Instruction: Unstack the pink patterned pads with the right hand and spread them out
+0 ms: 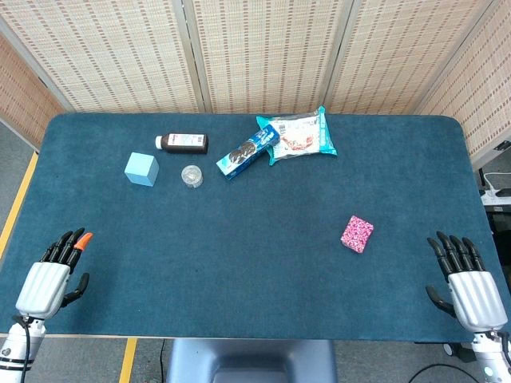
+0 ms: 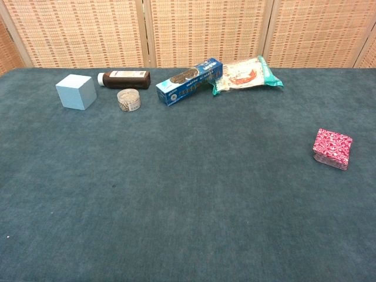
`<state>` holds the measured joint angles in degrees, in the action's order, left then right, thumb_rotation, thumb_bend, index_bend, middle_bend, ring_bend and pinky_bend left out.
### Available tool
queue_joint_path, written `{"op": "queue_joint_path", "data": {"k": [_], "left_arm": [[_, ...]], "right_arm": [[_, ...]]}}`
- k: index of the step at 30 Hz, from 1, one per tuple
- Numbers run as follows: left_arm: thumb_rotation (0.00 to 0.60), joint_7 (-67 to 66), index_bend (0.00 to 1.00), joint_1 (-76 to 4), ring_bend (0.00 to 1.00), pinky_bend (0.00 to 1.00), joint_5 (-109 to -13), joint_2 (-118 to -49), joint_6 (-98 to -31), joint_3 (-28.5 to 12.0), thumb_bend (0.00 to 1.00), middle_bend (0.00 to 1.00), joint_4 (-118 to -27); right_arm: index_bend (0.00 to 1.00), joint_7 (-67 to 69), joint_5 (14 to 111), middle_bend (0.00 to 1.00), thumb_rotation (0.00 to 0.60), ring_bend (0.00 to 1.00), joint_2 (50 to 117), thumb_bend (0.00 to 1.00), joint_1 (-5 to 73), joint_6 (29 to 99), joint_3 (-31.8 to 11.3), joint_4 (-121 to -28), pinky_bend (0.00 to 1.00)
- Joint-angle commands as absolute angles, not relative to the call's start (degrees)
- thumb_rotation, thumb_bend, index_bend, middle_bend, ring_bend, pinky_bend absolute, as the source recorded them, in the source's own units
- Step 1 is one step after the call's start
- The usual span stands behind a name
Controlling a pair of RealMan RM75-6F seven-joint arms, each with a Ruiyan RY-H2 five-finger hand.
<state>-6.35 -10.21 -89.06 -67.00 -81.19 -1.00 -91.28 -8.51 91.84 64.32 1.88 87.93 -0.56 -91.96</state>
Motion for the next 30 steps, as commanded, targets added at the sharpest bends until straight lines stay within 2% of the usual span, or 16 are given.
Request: {"op": "queue_joint_path", "data": {"k": [1,7,17,24,30], "left_arm": [[0.600,-6.0,0.00,-9.9,0.00,0.17,-88.8,-66.7,-81.4,-0.9,0.47,0.00,-91.3],[0.600,-5.2,0.00,-9.9,0.00,0.17,-88.2,-66.3,-81.3,-1.1,0.47,0.00,-91.5],[0.600,-7.1,0.00,-10.8,0.00,0.17,-85.9,-66.9,-79.2,-1.8,0.48,0.00,-91.5],[0.600,-9.1,0.00,-11.4,0.00,0.18,-83.4,-67.5,-77.2,-2.3,0.48,0.00,-91.6],[0.600,-9.9,0.00,-11.6,0.00,0.18,-82.7,-67.7,-76.8,-2.4,0.47,0.00,-91.6]], "right_arm": [[0.00,-8.9,91.5,0.00,0.600,0.00,64.5,0.21,2.4,86.9,-0.6,-92.0,0.00],[0.00,-10.4,91.1,0.00,0.600,0.00,65.5,0.21,5.1,82.1,-0.9,-90.2,0.00],[0.01,-11.4,96.2,0.01,0.600,0.00,64.8,0.21,19.1,66.6,-2.5,-82.5,0.00],[0.09,-5.6,100.5,0.10,0.600,0.00,69.0,0.21,27.6,58.8,-1.1,-71.7,0.00],[0.10,-4.2,101.0,0.10,0.600,0.00,73.2,0.21,30.9,55.8,0.2,-65.1,0.00]]}}
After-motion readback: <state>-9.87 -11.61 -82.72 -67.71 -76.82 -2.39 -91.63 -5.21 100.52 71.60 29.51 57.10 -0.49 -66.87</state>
